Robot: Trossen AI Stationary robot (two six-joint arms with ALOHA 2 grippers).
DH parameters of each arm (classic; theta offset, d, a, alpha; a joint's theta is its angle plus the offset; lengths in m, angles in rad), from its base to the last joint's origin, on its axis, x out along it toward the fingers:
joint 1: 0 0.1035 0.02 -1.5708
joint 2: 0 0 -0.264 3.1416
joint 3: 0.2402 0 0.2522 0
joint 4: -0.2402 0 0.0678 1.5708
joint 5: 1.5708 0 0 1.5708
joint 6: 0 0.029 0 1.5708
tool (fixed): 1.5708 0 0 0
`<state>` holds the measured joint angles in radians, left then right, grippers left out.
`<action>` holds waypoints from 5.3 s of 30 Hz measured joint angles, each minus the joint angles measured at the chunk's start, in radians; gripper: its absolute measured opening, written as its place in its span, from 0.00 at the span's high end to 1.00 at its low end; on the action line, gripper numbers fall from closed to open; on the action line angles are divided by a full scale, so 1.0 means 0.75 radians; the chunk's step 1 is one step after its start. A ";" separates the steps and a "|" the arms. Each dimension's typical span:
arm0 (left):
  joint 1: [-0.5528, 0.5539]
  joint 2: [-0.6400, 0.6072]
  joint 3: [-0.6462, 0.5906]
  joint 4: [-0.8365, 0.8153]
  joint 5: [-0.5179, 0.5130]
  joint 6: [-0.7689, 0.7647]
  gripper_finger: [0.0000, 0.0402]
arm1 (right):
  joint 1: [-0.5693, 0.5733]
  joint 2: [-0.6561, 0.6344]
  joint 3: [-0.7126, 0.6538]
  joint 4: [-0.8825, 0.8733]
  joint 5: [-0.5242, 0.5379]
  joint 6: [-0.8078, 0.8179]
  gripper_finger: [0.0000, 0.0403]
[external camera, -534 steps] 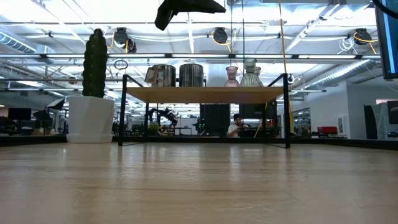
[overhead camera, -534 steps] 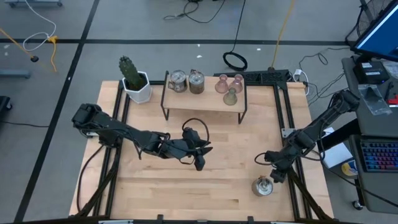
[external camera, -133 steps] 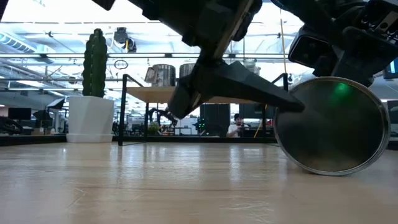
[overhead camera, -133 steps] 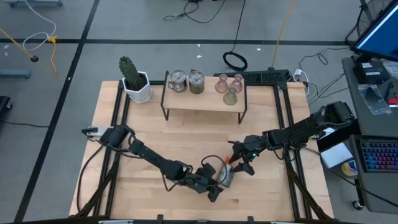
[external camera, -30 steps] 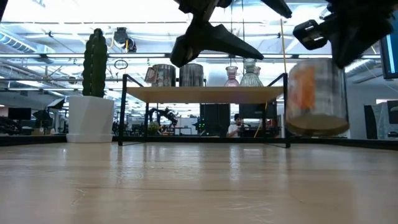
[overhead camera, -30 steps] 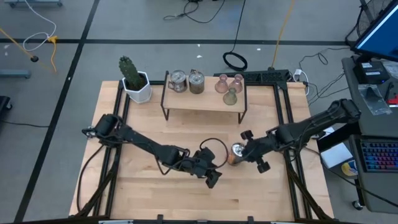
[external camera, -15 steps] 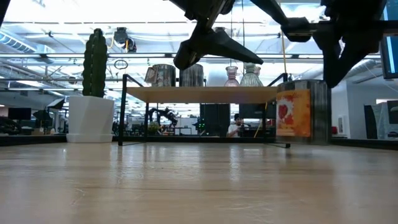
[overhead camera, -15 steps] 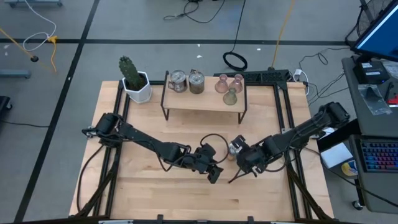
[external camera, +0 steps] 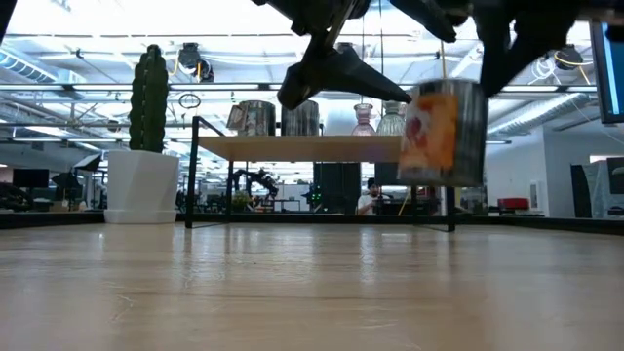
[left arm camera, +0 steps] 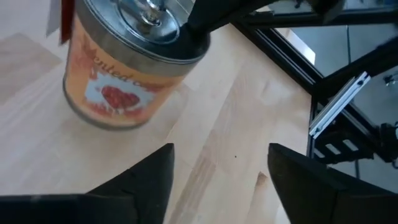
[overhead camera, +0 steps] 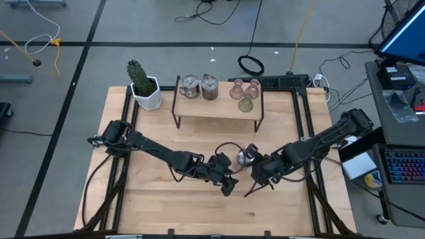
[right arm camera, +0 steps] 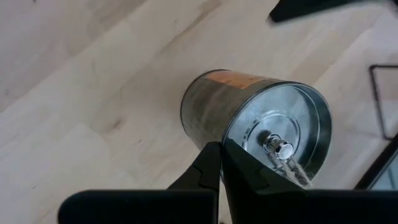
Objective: Pick & Place candle stick holders
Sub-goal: Put the silver scented candle on the shelf
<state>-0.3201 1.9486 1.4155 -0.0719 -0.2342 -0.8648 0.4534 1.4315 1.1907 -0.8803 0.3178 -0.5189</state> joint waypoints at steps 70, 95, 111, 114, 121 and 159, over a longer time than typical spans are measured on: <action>0.083 0.016 -0.001 0.022 0.039 0.382 0.02 | -0.003 0.001 0.106 0.114 -0.218 0.036 1.00; 0.094 0.059 -0.004 0.160 0.003 0.375 0.10 | -0.022 0.003 0.107 0.221 -0.220 0.070 1.00; 0.081 0.057 -0.001 0.129 -0.065 0.273 0.10 | -0.020 0.002 0.107 0.230 -0.138 0.125 0.95; 0.081 0.053 0.001 0.109 -0.072 0.256 0.11 | -0.020 0.002 0.107 0.227 -0.103 0.129 0.89; 0.075 0.053 0.002 0.069 -0.044 0.241 0.11 | -0.020 -0.019 0.107 0.176 -0.103 0.180 0.72; 0.500 -0.494 0.001 -0.670 -0.569 0.347 0.11 | 0.008 -0.620 -0.249 -0.249 -0.010 1.246 0.67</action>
<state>0.0551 1.5780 1.4158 -0.5746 -0.6607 -0.6043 0.4595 0.9662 1.0043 -1.0669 0.3099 0.4153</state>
